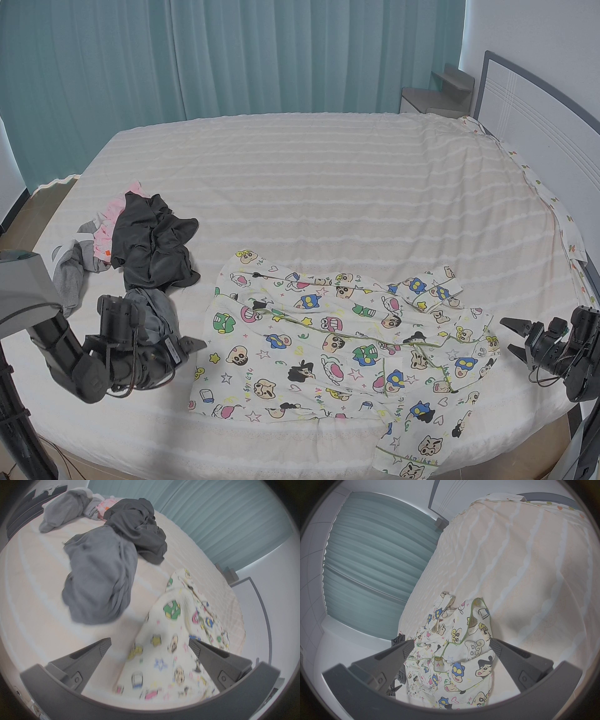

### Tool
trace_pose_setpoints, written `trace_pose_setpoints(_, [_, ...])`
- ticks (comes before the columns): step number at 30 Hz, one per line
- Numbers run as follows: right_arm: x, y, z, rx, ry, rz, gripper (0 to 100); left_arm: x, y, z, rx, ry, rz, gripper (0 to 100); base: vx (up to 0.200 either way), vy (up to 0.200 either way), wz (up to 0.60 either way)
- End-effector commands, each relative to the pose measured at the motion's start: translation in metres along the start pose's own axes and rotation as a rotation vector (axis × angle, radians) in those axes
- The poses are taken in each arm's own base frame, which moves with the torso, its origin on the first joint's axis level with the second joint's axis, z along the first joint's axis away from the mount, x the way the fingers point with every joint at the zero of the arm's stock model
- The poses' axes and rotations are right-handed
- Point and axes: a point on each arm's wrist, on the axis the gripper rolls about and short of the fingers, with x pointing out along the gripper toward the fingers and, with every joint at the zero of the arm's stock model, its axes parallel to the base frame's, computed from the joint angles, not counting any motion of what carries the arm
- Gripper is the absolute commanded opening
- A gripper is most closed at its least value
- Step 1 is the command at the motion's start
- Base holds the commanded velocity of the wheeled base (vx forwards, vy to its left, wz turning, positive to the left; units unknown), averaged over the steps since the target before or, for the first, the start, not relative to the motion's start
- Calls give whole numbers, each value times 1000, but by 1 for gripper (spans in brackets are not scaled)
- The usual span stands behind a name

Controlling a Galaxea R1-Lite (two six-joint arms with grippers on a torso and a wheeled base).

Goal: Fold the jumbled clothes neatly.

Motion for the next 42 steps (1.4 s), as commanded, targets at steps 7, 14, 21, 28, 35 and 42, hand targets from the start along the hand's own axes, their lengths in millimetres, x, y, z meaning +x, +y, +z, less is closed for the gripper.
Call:
trace_pose_setpoints(7, [0, 0, 0, -6, -5, 4, 100, -20, 7, -46, -17, 154, 27, 100, 0, 0, 0])
trace_pose_setpoints(14, [0, 0, 1, -7, -7, 6, 100, 5, 15, -52, -9, 135, 45, 100, 0, 0, 0])
trace_pose_setpoints(21, [0, 0, 1, -7, -7, 6, 100, 16, 18, -58, 2, 157, 57, 100, 0, 0, 0])
trace_pose_setpoints(28, [0, 0, 1, -7, -7, 6, 100, 20, 14, -60, 15, 160, 51, 100, 0, 0, 0])
trace_pose_setpoints(35, [0, 0, 1, -7, -7, 6, 100, 22, 12, -59, 17, 155, 44, 0, 0, 0, 0])
trace_pose_setpoints(42, [0, 0, 0, -7, -6, 5, 100, 20, 14, -59, 19, 128, 79, 0, 0, 0, 0])
